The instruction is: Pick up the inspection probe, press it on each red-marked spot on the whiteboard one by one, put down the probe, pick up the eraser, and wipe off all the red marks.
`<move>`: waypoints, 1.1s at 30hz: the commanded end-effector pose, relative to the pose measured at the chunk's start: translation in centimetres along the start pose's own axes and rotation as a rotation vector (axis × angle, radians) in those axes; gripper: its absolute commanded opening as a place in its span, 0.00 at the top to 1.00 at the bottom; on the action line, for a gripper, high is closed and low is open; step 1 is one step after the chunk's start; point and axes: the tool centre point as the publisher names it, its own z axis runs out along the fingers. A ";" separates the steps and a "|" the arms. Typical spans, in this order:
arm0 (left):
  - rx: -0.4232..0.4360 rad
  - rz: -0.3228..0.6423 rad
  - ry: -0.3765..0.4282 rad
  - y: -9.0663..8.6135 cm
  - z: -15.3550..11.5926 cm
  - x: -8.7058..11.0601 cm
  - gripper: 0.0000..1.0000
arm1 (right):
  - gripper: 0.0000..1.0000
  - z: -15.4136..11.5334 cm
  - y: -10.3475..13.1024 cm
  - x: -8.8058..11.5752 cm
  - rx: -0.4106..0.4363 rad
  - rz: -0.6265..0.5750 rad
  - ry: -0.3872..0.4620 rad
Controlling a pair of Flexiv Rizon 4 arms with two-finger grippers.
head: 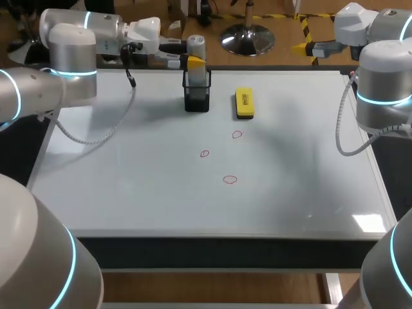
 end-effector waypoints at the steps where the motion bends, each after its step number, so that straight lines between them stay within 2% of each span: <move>1: -0.004 0.002 -0.014 -1.7 -0.5 0.5 1.00 | 0.00 0.0 0.0 0.0 0.001 0.000 0.001; 19: -0.002 0.015 -0.013 -7.4 -1.9 1.0 1.00 | 0.00 0.0 0.0 0.0 0.001 0.000 0.001; 33: 0.018 0.031 -0.070 -9.1 -6.7 2.1 1.00 | 0.00 0.0 0.0 0.0 0.001 0.000 0.001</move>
